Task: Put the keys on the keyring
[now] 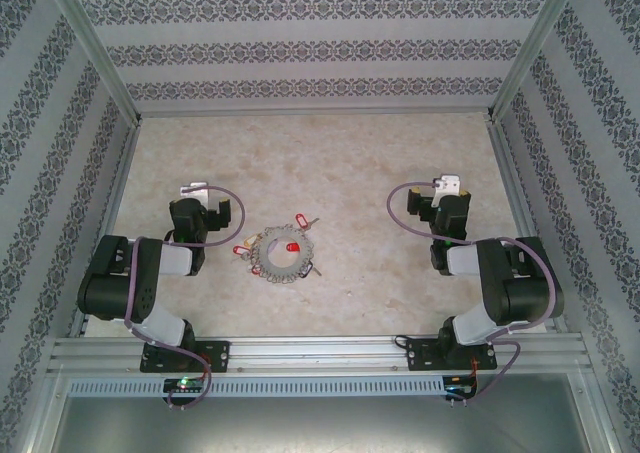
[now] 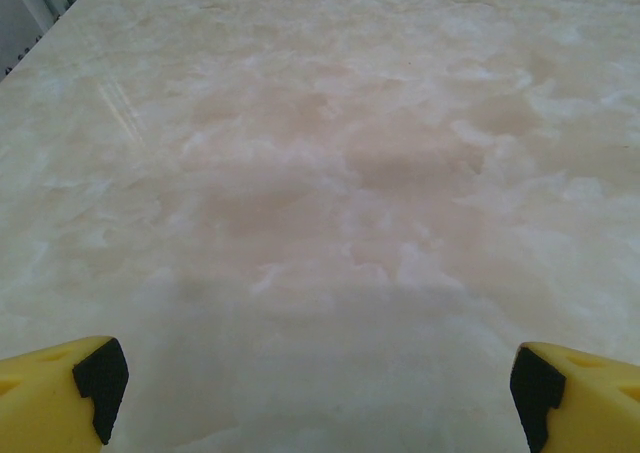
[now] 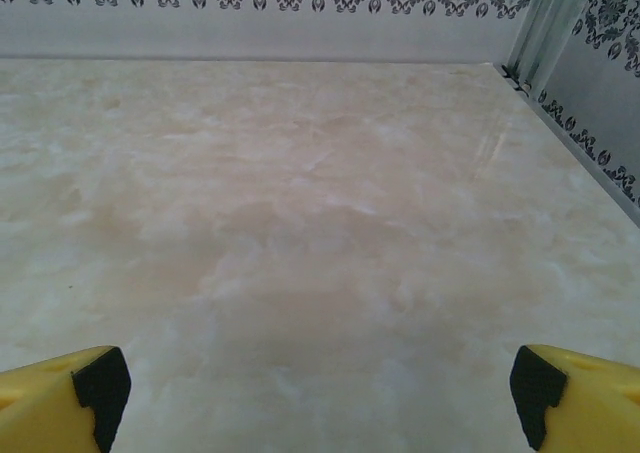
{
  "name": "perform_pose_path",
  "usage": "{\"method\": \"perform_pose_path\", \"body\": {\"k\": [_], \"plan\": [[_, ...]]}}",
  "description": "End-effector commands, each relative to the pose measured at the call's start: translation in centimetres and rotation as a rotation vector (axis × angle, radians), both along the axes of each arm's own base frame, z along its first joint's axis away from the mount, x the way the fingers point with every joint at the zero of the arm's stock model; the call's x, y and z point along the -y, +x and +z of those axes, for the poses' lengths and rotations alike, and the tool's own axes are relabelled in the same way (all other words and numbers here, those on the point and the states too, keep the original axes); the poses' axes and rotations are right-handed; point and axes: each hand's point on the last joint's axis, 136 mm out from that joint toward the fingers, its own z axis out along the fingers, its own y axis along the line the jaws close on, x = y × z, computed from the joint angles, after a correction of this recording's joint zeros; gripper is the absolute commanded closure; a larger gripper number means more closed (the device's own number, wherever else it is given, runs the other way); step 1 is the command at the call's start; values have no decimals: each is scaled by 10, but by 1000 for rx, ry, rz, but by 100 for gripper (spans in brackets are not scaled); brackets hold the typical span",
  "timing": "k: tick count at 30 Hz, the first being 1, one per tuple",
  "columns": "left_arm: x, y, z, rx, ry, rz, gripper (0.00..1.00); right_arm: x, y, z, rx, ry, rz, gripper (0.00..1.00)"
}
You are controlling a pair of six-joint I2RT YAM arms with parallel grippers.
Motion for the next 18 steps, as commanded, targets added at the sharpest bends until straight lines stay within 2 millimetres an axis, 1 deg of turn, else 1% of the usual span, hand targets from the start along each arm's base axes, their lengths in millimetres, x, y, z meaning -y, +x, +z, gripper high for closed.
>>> {"method": "perform_pose_path", "body": {"k": [1, 18], "plan": [[0, 8, 14, 54, -25, 3, 1, -3, 3, 11, 30, 29, 9, 2], [0, 8, 14, 55, -24, 3, 1, -5, 4, 10, 26, 24, 18, 2]]}}
